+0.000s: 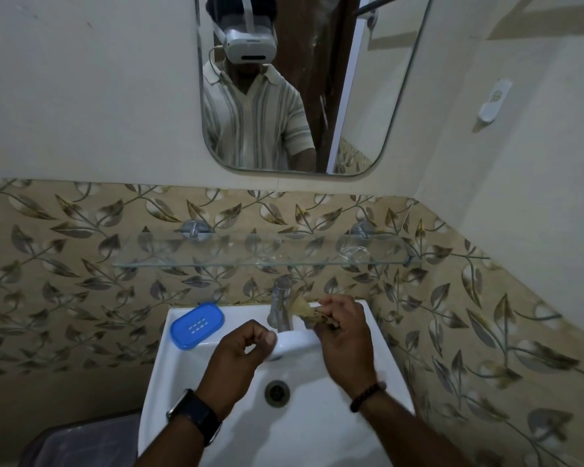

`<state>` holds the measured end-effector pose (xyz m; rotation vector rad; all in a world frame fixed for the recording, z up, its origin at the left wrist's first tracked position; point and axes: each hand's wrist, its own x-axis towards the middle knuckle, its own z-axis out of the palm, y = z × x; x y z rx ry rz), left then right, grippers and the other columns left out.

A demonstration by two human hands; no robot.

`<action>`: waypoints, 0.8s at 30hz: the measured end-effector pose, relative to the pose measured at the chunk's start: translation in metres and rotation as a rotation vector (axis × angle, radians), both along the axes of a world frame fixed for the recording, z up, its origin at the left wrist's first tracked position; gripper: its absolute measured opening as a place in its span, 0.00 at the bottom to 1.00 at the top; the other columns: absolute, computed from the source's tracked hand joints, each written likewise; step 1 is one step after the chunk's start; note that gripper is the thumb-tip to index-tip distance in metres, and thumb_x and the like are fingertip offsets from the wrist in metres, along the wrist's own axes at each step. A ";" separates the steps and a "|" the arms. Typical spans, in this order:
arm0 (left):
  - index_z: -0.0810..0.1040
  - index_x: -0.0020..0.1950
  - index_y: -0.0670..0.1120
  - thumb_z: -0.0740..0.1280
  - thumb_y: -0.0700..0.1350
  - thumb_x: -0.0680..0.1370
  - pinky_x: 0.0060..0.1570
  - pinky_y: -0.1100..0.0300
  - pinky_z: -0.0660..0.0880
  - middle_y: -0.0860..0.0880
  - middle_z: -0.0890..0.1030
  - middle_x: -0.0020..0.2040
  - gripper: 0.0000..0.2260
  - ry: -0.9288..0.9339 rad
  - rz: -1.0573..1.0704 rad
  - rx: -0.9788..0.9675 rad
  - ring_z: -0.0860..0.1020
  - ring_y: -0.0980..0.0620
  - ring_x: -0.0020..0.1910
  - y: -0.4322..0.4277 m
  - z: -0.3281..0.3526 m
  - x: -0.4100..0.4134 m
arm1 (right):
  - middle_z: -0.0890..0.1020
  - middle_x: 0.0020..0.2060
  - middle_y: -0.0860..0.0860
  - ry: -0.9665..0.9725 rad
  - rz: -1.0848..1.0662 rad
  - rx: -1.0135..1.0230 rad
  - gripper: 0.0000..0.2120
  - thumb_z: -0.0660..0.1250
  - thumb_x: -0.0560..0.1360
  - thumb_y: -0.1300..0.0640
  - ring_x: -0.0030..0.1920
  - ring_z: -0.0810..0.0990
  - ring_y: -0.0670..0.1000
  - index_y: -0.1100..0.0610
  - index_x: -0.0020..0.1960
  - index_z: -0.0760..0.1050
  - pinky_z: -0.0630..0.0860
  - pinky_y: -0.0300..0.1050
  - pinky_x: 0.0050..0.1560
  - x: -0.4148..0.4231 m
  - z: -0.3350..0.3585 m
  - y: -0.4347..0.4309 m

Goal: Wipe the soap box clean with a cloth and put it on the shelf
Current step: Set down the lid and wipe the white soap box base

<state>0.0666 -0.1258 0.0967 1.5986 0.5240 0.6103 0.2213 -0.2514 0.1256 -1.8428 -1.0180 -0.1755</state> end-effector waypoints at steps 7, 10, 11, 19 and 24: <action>0.80 0.49 0.38 0.65 0.38 0.81 0.50 0.44 0.79 0.33 0.83 0.48 0.06 -0.087 0.066 -0.246 0.80 0.40 0.45 -0.005 0.000 0.015 | 0.76 0.69 0.45 -0.416 0.322 0.065 0.16 0.66 0.81 0.53 0.72 0.71 0.51 0.55 0.67 0.76 0.62 0.56 0.74 -0.033 -0.025 0.000; 0.81 0.44 0.43 0.66 0.44 0.81 0.52 0.45 0.80 0.38 0.84 0.46 0.08 -0.147 0.062 -0.286 0.81 0.43 0.46 -0.005 0.001 0.011 | 0.78 0.67 0.41 -0.379 0.236 0.024 0.15 0.60 0.83 0.48 0.70 0.72 0.49 0.49 0.65 0.79 0.68 0.55 0.67 -0.011 -0.023 -0.009; 0.81 0.41 0.45 0.67 0.48 0.79 0.51 0.47 0.81 0.41 0.84 0.44 0.10 -0.167 0.059 -0.299 0.81 0.46 0.45 -0.007 0.002 0.011 | 0.79 0.64 0.40 -0.291 0.170 0.048 0.15 0.59 0.83 0.48 0.68 0.73 0.49 0.48 0.63 0.80 0.69 0.57 0.64 -0.007 -0.023 -0.009; 0.80 0.42 0.42 0.66 0.48 0.80 0.50 0.47 0.81 0.39 0.83 0.43 0.12 -0.188 0.005 -0.314 0.80 0.44 0.44 -0.004 0.008 0.011 | 0.76 0.66 0.41 -0.575 0.251 -0.006 0.15 0.63 0.82 0.51 0.66 0.71 0.51 0.48 0.68 0.76 0.67 0.53 0.61 -0.017 -0.021 -0.013; 0.80 0.40 0.45 0.67 0.50 0.79 0.51 0.43 0.82 0.42 0.83 0.42 0.12 -0.214 -0.043 -0.292 0.81 0.46 0.43 -0.006 0.018 0.013 | 0.78 0.60 0.40 -0.320 0.141 0.047 0.13 0.60 0.82 0.49 0.64 0.72 0.52 0.42 0.63 0.78 0.69 0.62 0.61 0.005 -0.006 -0.013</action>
